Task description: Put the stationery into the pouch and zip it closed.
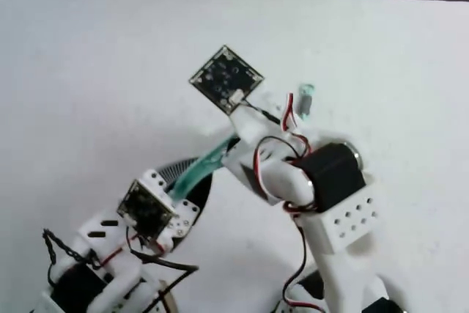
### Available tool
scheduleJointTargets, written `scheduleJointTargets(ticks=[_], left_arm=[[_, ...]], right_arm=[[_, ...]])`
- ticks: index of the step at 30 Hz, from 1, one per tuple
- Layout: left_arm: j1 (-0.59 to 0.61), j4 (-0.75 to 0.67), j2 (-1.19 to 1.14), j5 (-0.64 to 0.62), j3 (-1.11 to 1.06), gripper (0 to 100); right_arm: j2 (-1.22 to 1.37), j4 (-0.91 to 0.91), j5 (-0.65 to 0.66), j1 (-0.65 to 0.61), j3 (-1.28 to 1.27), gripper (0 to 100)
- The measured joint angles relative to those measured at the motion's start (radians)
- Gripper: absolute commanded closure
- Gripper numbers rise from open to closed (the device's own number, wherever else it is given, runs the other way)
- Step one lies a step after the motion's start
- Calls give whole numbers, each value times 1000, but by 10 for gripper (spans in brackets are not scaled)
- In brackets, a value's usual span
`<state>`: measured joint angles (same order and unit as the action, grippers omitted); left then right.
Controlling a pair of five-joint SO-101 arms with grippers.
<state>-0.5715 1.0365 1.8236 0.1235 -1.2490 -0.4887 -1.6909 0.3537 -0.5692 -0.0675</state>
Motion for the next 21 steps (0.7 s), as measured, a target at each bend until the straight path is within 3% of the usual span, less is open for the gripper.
scheduleJointTargets(ticks=[7,12,21], left_arm=[[2,2,0,25,0,976],[2,3,0,25,0,976],[-2,23,-2,34,-2,976]], right_arm=[[9,-2,9,-87,28,975],[8,-3,109,-187,26,974],[-192,-5,549,-224,-140,834]])
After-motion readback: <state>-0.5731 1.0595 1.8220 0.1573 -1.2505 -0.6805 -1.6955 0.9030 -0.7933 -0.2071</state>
